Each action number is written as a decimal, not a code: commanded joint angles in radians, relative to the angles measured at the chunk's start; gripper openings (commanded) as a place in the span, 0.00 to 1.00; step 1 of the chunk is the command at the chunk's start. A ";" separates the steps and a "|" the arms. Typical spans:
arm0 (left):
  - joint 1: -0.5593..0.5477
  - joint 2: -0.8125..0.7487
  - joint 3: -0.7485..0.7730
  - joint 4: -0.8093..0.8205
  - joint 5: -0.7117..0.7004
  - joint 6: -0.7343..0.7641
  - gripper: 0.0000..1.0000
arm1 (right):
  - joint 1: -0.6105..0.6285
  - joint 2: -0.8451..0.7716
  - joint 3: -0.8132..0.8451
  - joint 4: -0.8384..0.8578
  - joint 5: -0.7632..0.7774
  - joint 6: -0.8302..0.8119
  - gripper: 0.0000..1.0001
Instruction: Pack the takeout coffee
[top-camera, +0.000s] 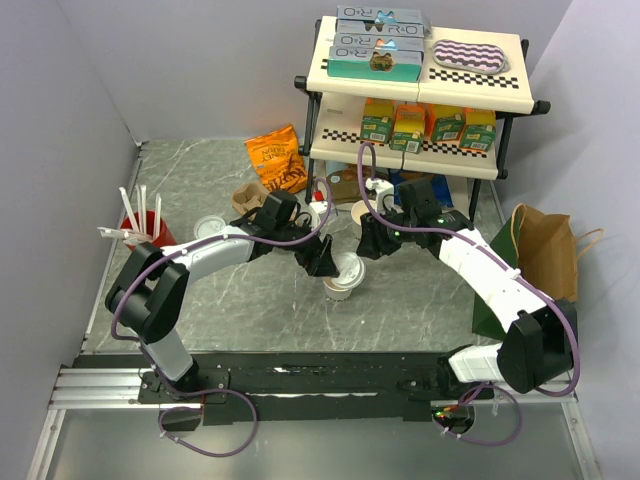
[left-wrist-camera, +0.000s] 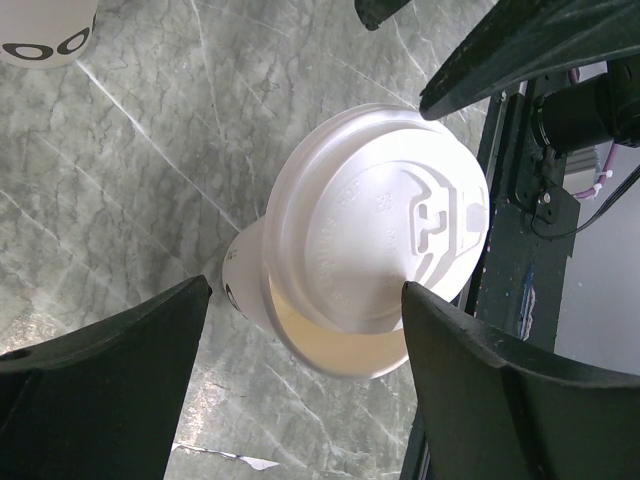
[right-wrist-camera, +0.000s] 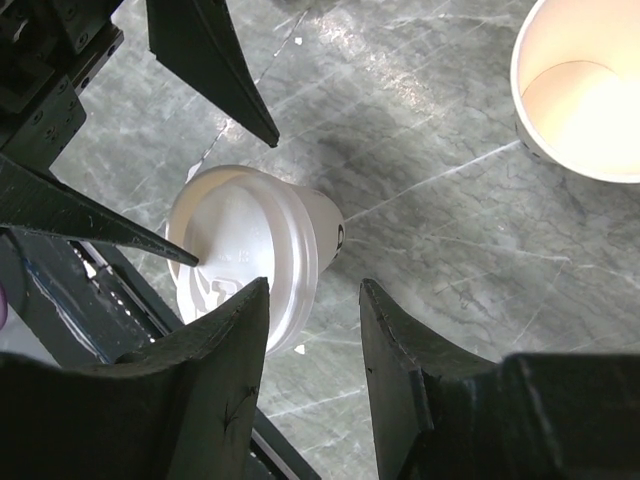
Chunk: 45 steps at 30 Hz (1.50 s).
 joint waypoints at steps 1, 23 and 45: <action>0.002 0.010 0.034 0.010 0.017 0.001 0.84 | -0.005 -0.009 0.000 -0.012 -0.016 -0.020 0.48; 0.002 0.000 0.034 0.012 0.018 -0.006 0.86 | 0.005 0.028 -0.032 -0.014 -0.013 -0.034 0.48; 0.004 -0.014 0.044 0.018 0.061 -0.032 0.86 | 0.031 0.073 -0.023 -0.006 -0.019 -0.038 0.49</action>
